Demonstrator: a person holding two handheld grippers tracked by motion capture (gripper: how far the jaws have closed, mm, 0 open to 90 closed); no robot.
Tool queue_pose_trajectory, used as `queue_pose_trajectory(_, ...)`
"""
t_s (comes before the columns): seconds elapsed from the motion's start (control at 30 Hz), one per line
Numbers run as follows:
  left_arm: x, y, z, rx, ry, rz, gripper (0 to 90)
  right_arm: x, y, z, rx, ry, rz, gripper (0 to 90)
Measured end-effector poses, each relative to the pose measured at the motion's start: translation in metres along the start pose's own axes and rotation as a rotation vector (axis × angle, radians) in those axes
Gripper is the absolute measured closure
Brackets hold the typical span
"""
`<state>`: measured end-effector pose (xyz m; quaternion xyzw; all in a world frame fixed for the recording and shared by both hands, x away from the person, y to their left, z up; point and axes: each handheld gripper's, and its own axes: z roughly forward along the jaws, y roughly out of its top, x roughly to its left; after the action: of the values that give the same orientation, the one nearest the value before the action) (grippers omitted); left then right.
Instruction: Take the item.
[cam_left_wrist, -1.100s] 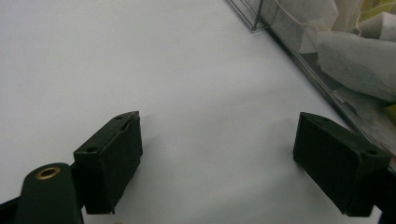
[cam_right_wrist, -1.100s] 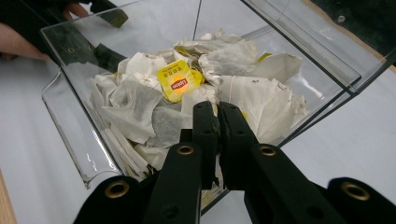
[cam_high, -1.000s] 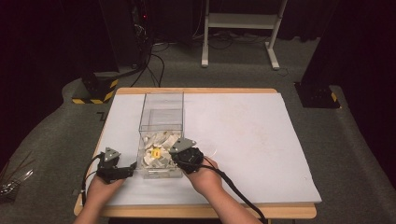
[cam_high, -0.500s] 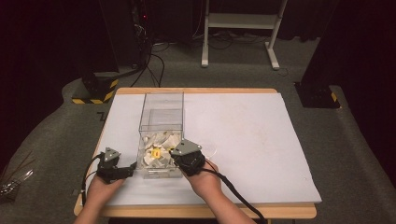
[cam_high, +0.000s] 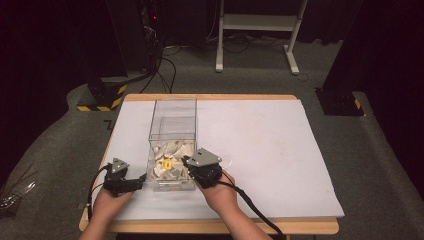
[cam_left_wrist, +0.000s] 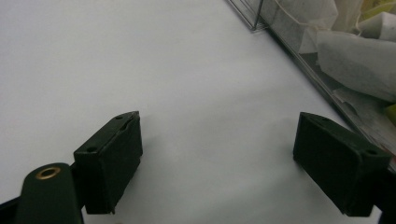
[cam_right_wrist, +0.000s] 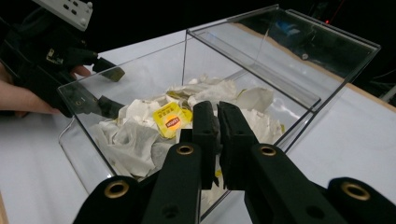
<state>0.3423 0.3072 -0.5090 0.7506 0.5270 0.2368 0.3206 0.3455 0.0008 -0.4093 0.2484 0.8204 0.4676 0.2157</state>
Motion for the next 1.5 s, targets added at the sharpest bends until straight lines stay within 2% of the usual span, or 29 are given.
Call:
queue_pose_trajectory(0.37, 0.0, 0.0, 0.0, 0.0, 0.0, 0.0, 15.8, 0.0, 0.007, -0.009, -0.073, -0.019, -0.001, 86.1)
queue_pose_trajectory(0.8, 0.0, 0.0, 0.0, 0.0, 0.0, 0.0, 15.8, -0.001, 0.015, -0.016, -0.132, -0.03, -0.015, 86.0)
queue_pose_trajectory(1.03, 0.0, 0.0, 0.0, 0.001, -0.001, -0.002, 15.8, -0.003, 0.019, -0.02, -0.145, -0.031, -0.015, 86.0)
queue_pose_trajectory(1.5, 0.0, 0.0, 0.0, 0.0, 0.0, 0.0, 15.8, -0.013, 0.025, -0.032, -0.166, -0.064, -0.02, 86.0)
